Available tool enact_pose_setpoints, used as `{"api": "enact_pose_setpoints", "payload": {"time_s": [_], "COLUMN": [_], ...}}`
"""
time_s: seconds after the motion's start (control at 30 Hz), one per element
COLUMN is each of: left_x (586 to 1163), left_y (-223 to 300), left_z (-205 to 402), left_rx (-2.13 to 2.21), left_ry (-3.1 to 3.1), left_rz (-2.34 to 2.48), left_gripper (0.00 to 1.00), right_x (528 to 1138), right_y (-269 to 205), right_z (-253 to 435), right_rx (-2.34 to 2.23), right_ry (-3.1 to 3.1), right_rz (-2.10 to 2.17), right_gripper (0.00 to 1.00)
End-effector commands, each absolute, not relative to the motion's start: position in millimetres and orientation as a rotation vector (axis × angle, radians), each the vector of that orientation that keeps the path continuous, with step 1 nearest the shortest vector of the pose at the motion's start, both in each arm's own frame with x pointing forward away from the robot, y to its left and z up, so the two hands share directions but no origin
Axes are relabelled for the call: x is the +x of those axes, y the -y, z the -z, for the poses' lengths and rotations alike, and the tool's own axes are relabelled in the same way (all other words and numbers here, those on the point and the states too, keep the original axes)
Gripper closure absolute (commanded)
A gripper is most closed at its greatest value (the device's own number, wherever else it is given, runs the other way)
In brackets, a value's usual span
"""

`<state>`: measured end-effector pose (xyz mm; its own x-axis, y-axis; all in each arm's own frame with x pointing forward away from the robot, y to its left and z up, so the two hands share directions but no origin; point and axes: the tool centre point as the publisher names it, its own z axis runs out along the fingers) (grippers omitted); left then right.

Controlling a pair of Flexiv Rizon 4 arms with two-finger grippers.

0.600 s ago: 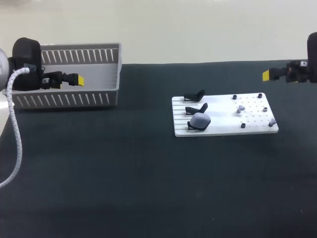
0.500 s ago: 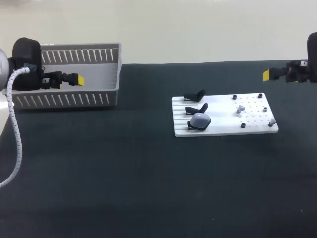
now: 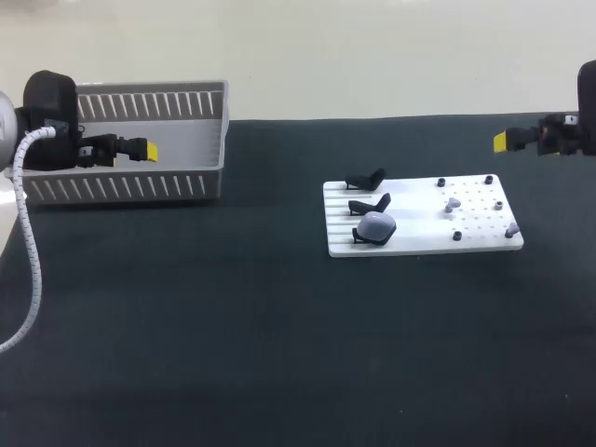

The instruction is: Pick up each earbud case from the left stands, insert the matching earbuds, close the lid, and place the case in the box.

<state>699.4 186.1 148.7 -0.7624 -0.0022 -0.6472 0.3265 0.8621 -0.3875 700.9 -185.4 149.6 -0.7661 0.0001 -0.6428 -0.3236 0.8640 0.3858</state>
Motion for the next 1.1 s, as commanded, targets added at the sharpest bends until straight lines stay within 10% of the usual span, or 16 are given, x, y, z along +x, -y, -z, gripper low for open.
{"api": "enact_pose_setpoints", "payload": {"time_s": [0.03, 1.1], "left_x": [698, 681], "left_y": [-183, -66], "left_z": [-152, -162], "left_rx": [0.273, 1.385], "left_ry": [-2.355, -1.722], "left_rz": [0.642, 0.922], "left_gripper": [0.0, 0.0], "right_x": [701, 701], "right_y": [185, 185], "right_z": [-150, -150], "right_rx": [-0.233, -0.233], "right_ry": [-2.372, -2.372], "right_rz": [-0.64, -0.64], "right_gripper": [0.0, 0.0]}}
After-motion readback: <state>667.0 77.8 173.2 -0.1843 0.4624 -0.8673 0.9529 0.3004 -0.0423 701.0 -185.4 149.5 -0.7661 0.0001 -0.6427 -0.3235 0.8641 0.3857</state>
